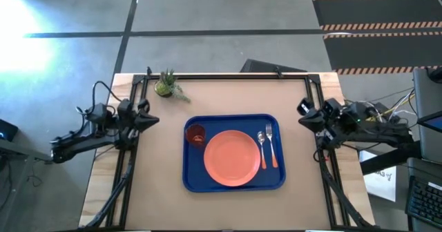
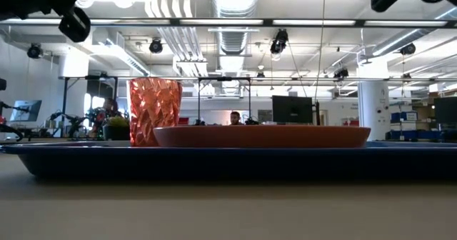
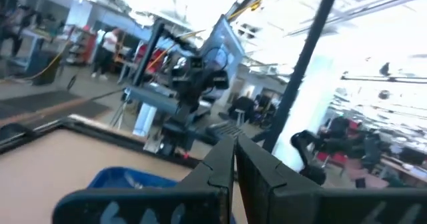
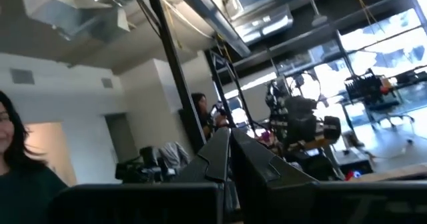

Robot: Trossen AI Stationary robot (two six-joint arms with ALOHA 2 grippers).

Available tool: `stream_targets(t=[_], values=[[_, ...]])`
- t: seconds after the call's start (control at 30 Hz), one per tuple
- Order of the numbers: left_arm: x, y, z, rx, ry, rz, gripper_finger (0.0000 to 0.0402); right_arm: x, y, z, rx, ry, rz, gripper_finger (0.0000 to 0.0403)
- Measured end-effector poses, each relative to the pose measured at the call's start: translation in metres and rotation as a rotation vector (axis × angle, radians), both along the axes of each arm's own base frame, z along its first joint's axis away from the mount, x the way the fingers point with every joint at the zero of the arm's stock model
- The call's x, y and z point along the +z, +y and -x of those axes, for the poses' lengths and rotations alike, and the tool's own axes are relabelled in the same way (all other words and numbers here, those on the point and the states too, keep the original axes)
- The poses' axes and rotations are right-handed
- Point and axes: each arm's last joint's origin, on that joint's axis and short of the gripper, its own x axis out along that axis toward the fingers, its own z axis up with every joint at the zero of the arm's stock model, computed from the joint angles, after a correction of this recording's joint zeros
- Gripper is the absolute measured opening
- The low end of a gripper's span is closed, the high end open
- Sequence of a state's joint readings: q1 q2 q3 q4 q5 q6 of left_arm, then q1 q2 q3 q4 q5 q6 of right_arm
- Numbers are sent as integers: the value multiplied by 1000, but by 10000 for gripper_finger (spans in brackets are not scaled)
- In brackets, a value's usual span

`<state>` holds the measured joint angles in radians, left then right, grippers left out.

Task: Pick and place plate/cup/fork/spoon on tray
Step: Return to Home Position

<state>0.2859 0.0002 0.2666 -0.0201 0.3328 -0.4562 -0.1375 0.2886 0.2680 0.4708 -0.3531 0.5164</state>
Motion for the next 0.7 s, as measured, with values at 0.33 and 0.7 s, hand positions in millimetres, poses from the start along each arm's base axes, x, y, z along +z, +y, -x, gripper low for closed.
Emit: stream_targets(t=[0.33,0.7], values=[[-28,3,-12,-18,51,19,0,-29,2,0,122,-72,-56,8],[-39,2,-16,-89,65,59,0,-65,3,-6,278,143,-318,8]])
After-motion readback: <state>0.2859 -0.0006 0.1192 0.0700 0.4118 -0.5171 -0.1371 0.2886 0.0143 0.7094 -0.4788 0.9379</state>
